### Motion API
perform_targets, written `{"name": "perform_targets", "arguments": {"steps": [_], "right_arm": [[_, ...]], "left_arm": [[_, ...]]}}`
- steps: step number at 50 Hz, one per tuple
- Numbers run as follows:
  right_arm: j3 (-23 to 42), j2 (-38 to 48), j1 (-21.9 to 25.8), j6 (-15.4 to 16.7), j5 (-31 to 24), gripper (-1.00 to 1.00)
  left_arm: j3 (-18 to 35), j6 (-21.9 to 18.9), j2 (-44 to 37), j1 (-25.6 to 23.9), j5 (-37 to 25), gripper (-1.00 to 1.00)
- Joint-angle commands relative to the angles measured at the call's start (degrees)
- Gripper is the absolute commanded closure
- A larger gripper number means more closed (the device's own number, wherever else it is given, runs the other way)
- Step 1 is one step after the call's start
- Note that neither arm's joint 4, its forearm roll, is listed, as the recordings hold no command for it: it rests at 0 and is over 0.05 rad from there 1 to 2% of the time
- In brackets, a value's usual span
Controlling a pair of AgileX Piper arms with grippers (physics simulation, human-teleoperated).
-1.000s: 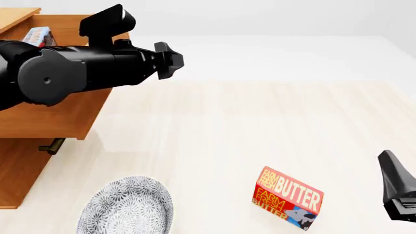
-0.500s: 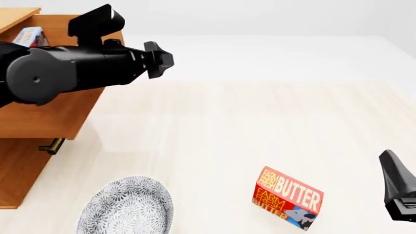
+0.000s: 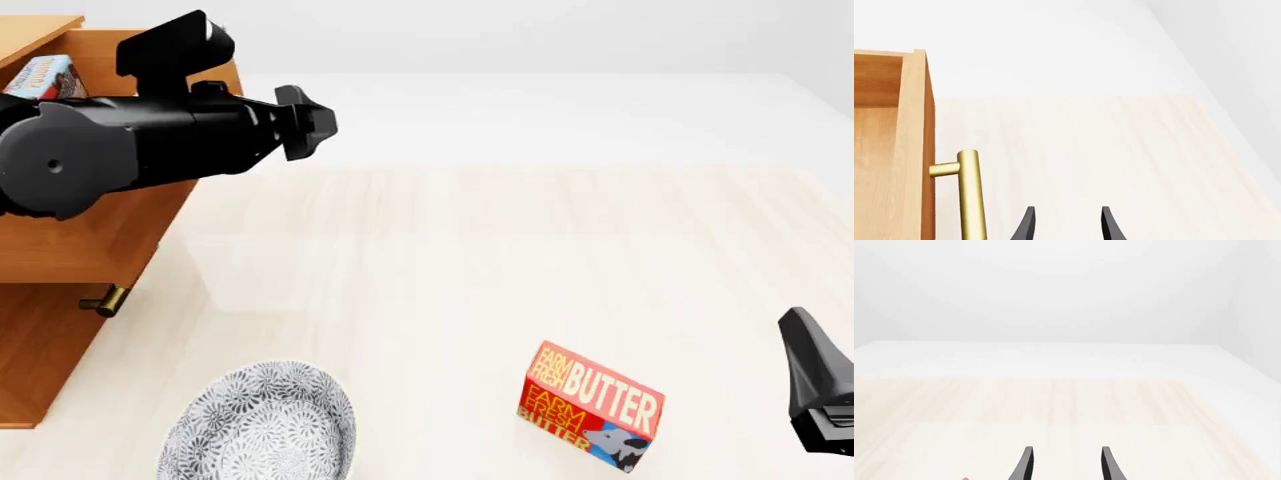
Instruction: Put the chocolate pudding in the top drawer of the cabinet and close it.
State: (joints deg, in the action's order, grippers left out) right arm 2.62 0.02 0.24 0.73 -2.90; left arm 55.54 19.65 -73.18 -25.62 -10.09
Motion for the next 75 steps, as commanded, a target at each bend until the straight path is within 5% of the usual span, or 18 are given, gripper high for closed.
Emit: {"name": "perform_targets", "arguments": {"steps": [1,75], "right_arm": [[0.0,0.0,0.0,0.0,0.0,-1.00],[0.0,0.0,0.0,0.0,0.0,-1.00]], "left_arm": [[-0.5,0.7,0.2,1.8,0.1,-1.00],[-3.0,-3.9,-2.6,9.3,3.6,-1.00]]}}
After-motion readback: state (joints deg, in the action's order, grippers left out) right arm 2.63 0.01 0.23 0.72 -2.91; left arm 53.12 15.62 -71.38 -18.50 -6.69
